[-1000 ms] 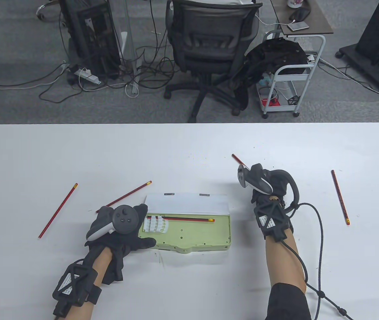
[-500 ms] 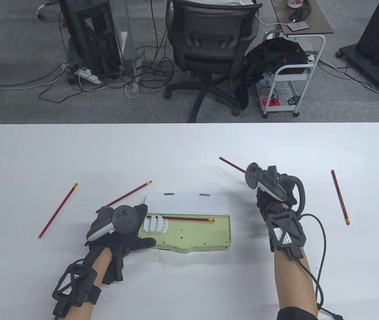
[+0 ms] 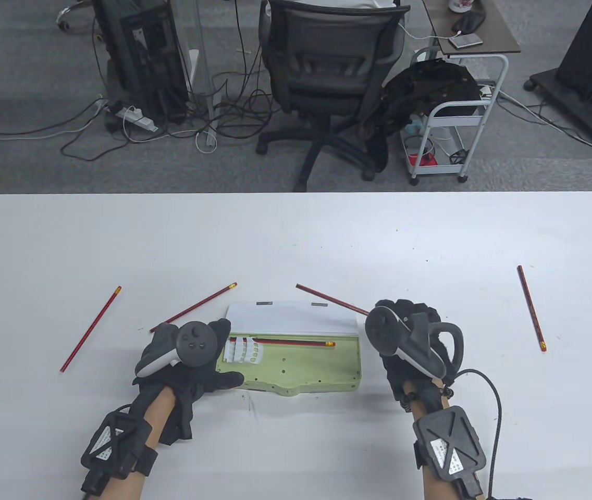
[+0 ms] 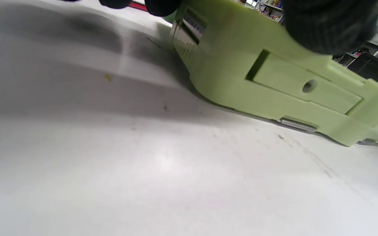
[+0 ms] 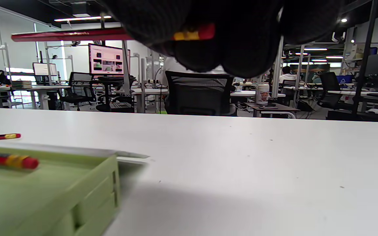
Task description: Organize multifunction pencil case
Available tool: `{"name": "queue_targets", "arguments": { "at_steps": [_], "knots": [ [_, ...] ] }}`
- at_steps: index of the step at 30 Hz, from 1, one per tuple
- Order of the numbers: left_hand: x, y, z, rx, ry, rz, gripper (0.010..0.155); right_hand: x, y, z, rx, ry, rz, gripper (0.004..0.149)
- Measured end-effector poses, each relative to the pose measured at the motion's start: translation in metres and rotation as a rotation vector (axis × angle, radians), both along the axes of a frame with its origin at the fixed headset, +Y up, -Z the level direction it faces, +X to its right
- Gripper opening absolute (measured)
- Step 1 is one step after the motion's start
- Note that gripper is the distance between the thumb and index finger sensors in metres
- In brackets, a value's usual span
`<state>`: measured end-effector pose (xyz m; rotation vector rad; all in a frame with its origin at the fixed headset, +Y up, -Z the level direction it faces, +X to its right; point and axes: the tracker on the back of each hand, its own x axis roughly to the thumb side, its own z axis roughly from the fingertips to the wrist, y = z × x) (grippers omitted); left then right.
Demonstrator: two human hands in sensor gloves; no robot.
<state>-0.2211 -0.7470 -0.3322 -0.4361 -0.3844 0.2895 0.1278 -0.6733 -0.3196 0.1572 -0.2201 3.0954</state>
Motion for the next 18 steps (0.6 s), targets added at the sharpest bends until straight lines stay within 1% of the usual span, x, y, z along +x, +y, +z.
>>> {"name": "queue_targets", "arguments": {
  "at_steps": [4,10,18],
  "knots": [
    [-0.001,-0.001,0.0,0.001,-0.001,0.015,0.109,-0.014,-0.006,0.009,0.025,0.048,0.05,0.043],
    [0.0,-0.001,0.0,0.004,-0.001,0.008,0.109,-0.031,-0.012,0.016,0.062,0.133,0.088,0.043],
    [0.0,-0.001,0.0,0.005,0.0,0.008,0.109,-0.044,-0.026,0.018,0.046,0.182,0.17,0.043]
  ]
}}
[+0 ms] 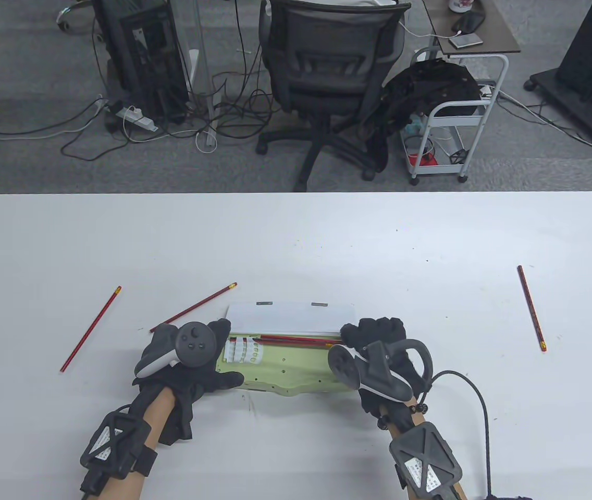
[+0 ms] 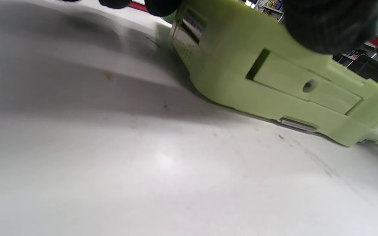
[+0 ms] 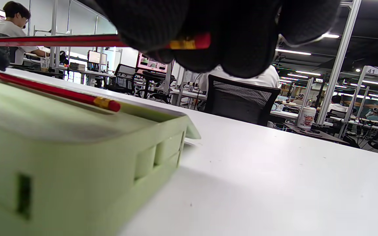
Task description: Organize multifunction pencil case
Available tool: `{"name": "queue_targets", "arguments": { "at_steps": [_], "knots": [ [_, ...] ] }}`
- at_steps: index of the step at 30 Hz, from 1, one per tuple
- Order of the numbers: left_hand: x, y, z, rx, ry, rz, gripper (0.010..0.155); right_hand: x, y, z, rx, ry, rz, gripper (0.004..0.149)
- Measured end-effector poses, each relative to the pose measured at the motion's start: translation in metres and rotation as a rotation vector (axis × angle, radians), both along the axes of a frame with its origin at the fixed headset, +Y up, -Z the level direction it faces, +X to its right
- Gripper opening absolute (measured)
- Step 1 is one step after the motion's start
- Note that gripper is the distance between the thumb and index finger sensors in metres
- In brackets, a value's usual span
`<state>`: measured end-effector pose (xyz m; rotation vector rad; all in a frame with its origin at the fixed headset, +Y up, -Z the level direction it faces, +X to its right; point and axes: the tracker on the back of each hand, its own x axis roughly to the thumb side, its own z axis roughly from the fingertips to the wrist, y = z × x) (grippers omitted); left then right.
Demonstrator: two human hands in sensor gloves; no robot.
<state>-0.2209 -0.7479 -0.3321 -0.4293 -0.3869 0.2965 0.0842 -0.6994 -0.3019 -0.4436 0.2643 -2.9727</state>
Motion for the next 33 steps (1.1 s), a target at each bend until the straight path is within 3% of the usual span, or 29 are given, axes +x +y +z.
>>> {"name": "queue_targets", "arguments": {
  "at_steps": [16,25,33],
  "knots": [
    [-0.001,0.0,0.0,0.0,0.0,-0.002,0.109,-0.014,-0.013,-0.002,-0.016,0.024,0.052,0.042],
    [-0.001,0.0,0.0,0.0,0.0,-0.002,0.109,-0.018,-0.017,-0.004,-0.006,0.063,-0.052,0.042],
    [-0.001,0.0,0.0,0.0,0.0,-0.002,0.109,-0.02,-0.019,-0.007,-0.001,0.074,-0.032,0.041]
  ]
}}
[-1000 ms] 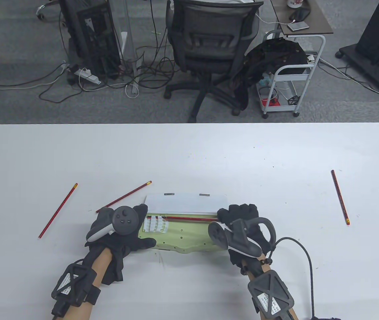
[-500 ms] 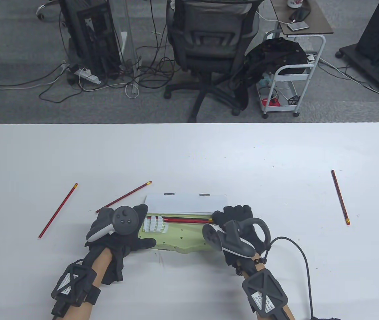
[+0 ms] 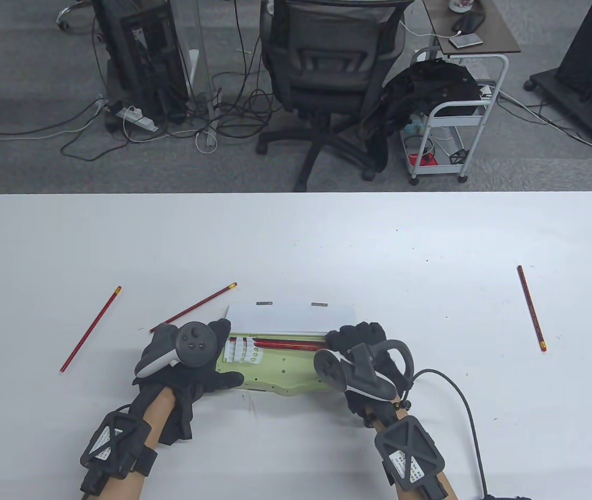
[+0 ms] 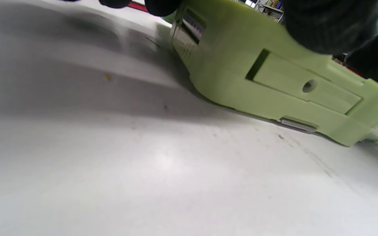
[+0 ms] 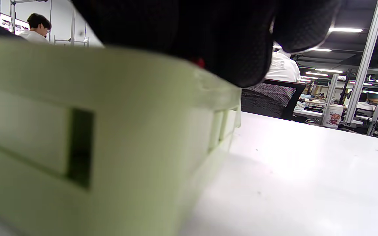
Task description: Organize multifunction pencil case
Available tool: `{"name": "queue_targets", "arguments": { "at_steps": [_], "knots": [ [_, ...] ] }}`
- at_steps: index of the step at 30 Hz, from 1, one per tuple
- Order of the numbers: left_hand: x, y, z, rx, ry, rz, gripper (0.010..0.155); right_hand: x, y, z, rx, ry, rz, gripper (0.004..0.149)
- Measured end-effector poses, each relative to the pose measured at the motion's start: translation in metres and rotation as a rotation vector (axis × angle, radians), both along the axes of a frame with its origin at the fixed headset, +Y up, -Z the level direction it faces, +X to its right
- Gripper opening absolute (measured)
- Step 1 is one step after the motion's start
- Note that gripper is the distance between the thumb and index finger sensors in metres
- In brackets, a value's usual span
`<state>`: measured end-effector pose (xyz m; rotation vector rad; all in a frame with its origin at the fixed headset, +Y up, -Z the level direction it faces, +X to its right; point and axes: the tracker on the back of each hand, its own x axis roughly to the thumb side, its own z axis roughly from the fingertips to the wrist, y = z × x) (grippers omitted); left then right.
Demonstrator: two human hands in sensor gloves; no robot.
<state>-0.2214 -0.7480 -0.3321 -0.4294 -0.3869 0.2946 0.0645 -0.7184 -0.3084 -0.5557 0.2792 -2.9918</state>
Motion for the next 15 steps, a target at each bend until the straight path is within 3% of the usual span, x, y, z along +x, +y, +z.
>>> {"name": "queue_targets", "arguments": {
  "at_steps": [8,15],
  "knots": [
    [0.0,0.0,0.0,0.0,0.0,0.0,0.109,0.003,0.001,0.0,-0.005,0.0,-0.026,0.042],
    [0.0,0.0,0.0,-0.001,0.0,-0.003,0.109,0.027,0.007,-0.004,-0.026,-0.084,-0.194,0.049]
  ]
}}
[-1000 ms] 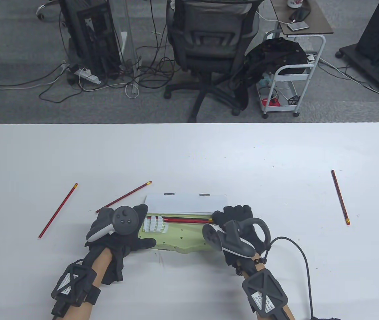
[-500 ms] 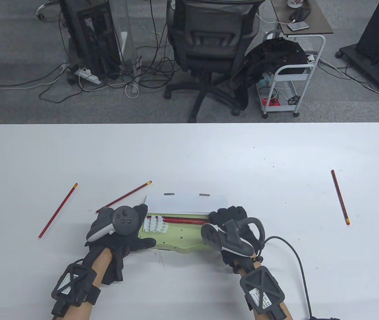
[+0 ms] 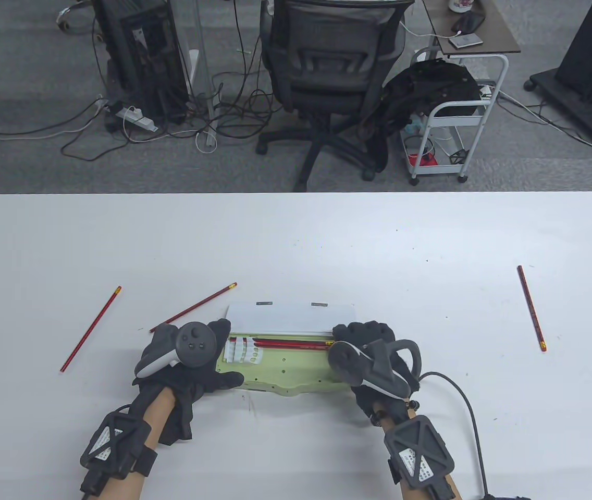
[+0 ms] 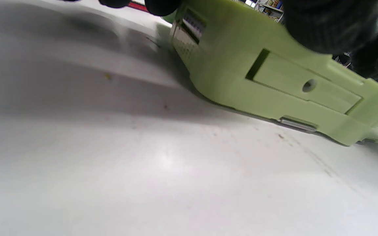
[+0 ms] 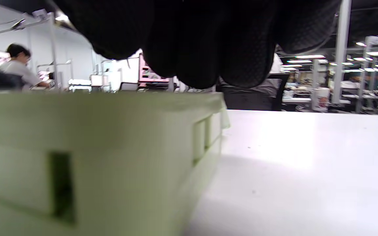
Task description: Organize multifunction pencil case
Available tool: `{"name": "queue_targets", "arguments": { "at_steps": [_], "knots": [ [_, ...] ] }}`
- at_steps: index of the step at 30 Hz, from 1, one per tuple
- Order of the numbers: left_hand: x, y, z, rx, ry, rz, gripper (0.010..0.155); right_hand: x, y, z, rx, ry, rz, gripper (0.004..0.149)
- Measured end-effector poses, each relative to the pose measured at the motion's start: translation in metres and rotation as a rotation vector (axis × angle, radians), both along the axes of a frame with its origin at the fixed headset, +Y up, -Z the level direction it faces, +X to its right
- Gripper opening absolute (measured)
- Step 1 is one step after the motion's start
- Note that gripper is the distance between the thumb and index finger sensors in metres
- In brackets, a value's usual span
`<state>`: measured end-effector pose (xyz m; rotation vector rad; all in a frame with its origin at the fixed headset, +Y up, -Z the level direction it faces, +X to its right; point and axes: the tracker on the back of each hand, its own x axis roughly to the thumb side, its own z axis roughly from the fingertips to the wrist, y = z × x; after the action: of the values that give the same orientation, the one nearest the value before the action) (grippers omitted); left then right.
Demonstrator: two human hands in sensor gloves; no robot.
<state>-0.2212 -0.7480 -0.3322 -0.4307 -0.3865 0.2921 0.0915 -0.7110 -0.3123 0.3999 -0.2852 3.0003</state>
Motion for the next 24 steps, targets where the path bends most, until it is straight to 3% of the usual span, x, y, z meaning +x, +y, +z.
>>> {"name": "queue_targets", "arguments": {
  "at_steps": [9,16,24],
  "knots": [
    [0.0,0.0,0.0,-0.001,0.0,0.0,0.109,0.034,-0.005,-0.008,-0.052,-0.199,-0.157,0.057],
    [0.0,0.0,0.0,-0.001,0.0,-0.001,0.109,0.025,-0.014,-0.011,-0.138,-0.247,-0.066,0.064],
    [0.0,0.0,0.0,-0.001,-0.001,-0.002,0.109,0.015,-0.017,-0.012,-0.128,-0.245,-0.011,0.066]
  ]
}}
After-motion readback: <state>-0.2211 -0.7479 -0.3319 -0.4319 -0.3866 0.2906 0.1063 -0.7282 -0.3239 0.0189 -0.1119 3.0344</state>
